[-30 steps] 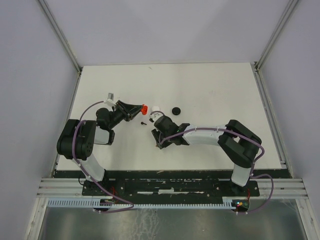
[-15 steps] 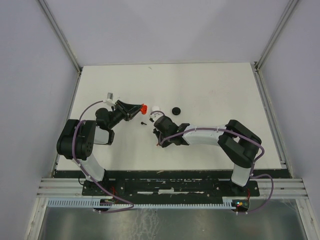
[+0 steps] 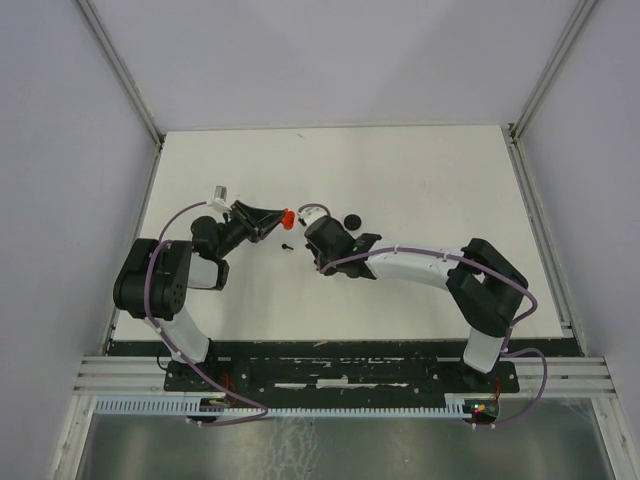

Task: Insert the wireless bluetooth earbuds into the charging case
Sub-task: Pick up the earbud from the center of the board, then place the earbud at the center of the board, then pick up the earbud from the center of the board.

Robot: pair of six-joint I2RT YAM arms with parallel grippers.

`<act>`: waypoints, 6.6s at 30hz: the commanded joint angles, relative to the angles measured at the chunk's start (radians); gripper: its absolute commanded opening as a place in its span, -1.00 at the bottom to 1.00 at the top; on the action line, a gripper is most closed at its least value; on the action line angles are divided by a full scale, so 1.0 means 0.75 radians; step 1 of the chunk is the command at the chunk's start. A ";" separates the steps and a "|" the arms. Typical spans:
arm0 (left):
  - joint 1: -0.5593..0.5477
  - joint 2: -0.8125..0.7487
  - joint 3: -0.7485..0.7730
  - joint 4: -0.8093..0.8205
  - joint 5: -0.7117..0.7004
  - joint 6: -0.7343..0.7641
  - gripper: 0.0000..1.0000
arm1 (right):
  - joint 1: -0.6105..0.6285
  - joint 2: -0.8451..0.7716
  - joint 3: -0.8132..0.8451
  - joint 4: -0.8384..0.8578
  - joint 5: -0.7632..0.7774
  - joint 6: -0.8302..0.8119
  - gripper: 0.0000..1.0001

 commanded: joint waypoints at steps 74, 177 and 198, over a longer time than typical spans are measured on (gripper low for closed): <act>0.007 0.015 0.006 0.116 0.052 -0.094 -0.94 | -0.418 0.230 0.432 -0.220 -0.480 -0.229 0.24; 0.045 0.037 -0.019 0.182 0.082 -0.125 -0.94 | -0.326 0.539 0.687 -0.501 -0.186 0.347 -0.29; 0.045 0.048 -0.012 0.187 0.105 -0.129 -0.94 | -0.344 0.375 0.493 -0.203 -0.176 0.257 -0.98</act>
